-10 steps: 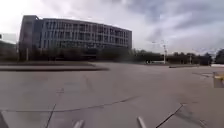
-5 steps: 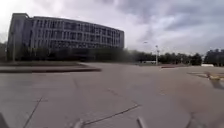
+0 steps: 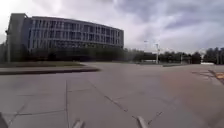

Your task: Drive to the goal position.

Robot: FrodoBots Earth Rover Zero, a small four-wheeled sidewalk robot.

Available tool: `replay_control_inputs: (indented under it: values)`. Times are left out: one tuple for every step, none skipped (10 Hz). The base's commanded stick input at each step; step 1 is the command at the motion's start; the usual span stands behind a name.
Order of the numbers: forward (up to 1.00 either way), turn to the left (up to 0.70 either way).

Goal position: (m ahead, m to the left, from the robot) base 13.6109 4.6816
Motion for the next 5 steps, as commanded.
replay_control_inputs:
  values:
    - [1.0,0.0]
    - [1.0,0.0]
    - [1.0,0.0]
    - [1.0,0.0]
    - [1.0,0.0]
